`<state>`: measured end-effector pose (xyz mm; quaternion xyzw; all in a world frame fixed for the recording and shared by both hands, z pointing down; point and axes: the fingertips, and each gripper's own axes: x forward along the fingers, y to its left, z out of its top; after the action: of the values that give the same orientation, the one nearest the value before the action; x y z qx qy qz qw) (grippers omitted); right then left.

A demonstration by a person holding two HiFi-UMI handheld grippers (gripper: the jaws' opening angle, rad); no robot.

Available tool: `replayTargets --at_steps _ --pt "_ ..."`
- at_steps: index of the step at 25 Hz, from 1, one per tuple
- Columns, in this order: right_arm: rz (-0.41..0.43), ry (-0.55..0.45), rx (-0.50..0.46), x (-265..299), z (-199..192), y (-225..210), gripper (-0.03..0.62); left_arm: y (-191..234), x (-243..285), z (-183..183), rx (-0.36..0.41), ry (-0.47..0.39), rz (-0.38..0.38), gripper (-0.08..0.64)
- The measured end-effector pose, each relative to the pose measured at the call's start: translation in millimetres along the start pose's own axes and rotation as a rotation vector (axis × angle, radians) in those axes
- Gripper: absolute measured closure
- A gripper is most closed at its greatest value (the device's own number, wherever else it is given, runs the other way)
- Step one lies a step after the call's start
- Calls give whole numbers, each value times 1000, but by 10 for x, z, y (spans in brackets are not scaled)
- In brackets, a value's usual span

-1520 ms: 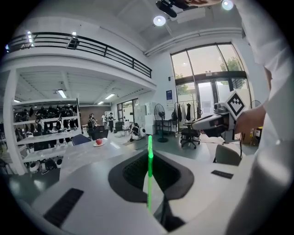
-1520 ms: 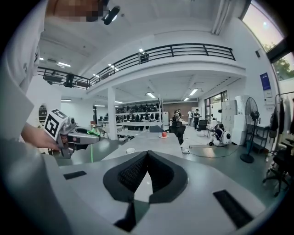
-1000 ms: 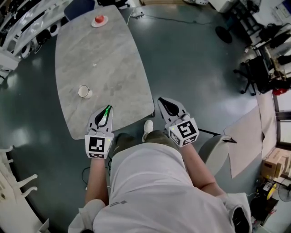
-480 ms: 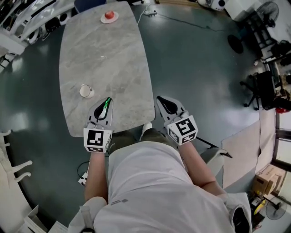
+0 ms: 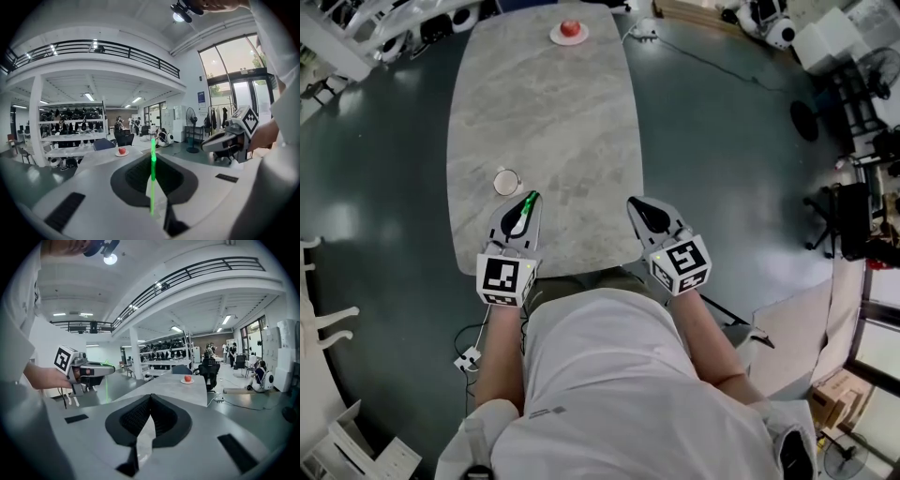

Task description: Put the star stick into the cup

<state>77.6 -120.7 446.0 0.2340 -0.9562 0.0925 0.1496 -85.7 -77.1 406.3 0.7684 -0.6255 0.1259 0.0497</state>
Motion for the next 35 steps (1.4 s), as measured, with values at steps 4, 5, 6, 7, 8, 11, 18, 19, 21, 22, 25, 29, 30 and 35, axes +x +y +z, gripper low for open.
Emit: replayTargets --at_steps 4,5,6,7,8,11,18,19,21,22,25,29,30,35 --pt "27 8 -3 240 46 146 581 335 -134 -11 -9 -10 51 546" --pt "34 9 -6 293 57 183 581 415 -169 -17 -14 -12 65 546" --pt "41 11 -8 345 69 220 581 494 -204 -21 -20 -15 77 546" --pt "47 13 -10 397 85 256 581 575 -238 -23 -26 -17 88 546" --pt "53 14 -13 450 104 293 581 661 -271 -24 -32 -19 99 546" --pt "69 17 -19 602 153 397 581 913 -365 -36 -53 -29 128 546" --pt "76 24 -26 859 249 493 581 1328 -422 34 -59 -58 157 546" --pt "74 25 -25 889 258 501 581 1374 -410 42 -59 -62 155 546" --pt "66 31 -22 942 258 509 581 1456 -366 40 -64 -67 147 546" --pt "61 36 -19 965 250 509 581 1493 -337 33 -68 -69 140 546" --pt "41 51 -10 1017 217 489 581 1585 -237 20 -78 -75 118 546" --pt "8 76 3 1080 154 425 581 1685 -64 13 -81 -81 83 546" --pt "-1 82 7 1091 135 412 581 1707 -20 9 -80 -82 74 546" --pt "-48 104 26 1113 79 365 581 1768 177 -26 -90 -82 23 546"
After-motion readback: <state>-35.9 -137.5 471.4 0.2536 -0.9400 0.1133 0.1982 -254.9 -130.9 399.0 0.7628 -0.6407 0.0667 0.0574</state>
